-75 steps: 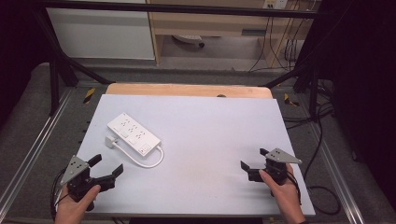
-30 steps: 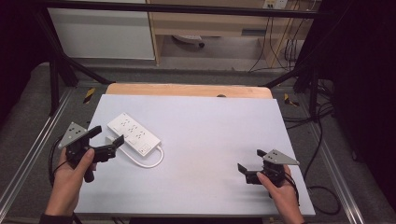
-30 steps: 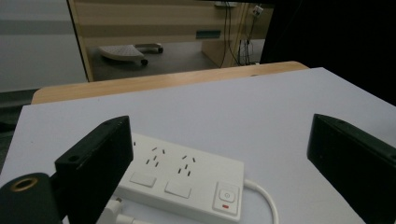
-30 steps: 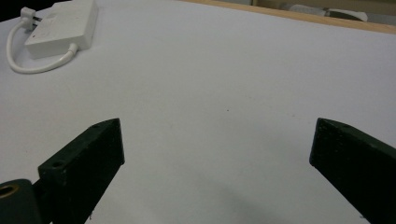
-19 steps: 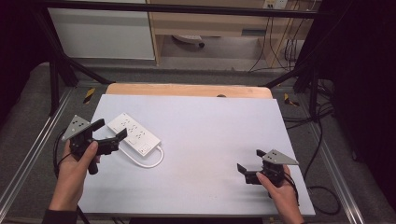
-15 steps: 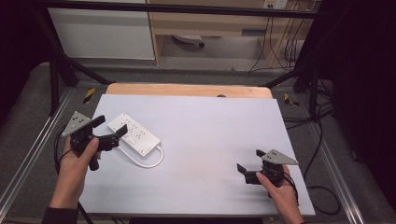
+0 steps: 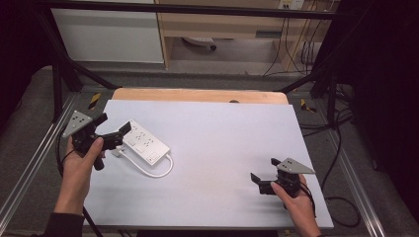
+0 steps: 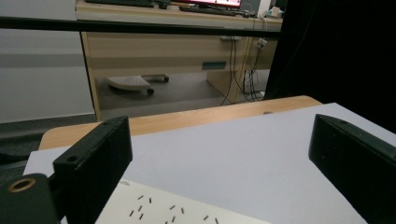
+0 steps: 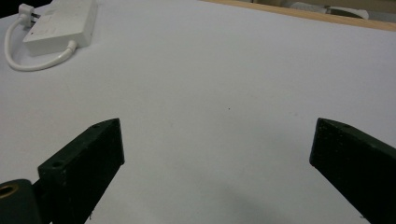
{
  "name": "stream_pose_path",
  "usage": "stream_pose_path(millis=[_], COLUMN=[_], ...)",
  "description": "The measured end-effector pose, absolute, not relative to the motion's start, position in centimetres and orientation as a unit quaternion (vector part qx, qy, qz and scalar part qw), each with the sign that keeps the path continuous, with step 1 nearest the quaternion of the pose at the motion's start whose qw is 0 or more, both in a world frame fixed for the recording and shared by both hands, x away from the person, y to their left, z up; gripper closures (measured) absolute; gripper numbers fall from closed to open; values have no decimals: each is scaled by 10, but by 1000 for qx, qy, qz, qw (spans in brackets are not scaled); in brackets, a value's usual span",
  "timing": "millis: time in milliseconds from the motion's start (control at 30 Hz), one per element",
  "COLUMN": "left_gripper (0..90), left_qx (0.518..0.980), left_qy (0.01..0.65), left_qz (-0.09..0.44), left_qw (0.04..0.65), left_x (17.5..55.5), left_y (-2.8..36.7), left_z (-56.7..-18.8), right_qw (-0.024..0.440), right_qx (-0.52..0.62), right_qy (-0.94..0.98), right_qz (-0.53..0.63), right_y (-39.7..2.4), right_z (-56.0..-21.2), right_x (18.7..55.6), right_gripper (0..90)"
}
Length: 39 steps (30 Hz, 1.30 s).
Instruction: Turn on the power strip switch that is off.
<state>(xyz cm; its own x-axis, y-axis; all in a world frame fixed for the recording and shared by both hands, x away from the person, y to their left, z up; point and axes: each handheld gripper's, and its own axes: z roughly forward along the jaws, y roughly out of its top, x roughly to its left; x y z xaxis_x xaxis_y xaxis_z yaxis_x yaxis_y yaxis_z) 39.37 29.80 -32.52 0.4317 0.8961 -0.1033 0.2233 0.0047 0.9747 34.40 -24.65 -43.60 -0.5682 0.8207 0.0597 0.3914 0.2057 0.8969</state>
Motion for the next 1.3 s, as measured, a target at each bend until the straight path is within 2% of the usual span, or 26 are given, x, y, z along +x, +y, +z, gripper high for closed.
stream_pose_path(millis=[567, 1000, 1300], left_gripper=[71, 74, 125], left_qx=[622, 638, 645], left_qy=[462, 473, 492], left_qz=[319, 303, 295], left_qw=[546, 526, 504], left_x=[415, 423, 428], left_y=[313, 308, 303], left_z=[-340, -357, -368], right_qw=[221, 221, 221], right_qx=[411, 411, 412], right_qy=[743, 742, 741], right_qz=[480, 481, 482], right_y=[-248, -249, -250], right_z=[-437, -436, -436], right_x=[344, 344, 344], right_gripper=[34, 34, 35])
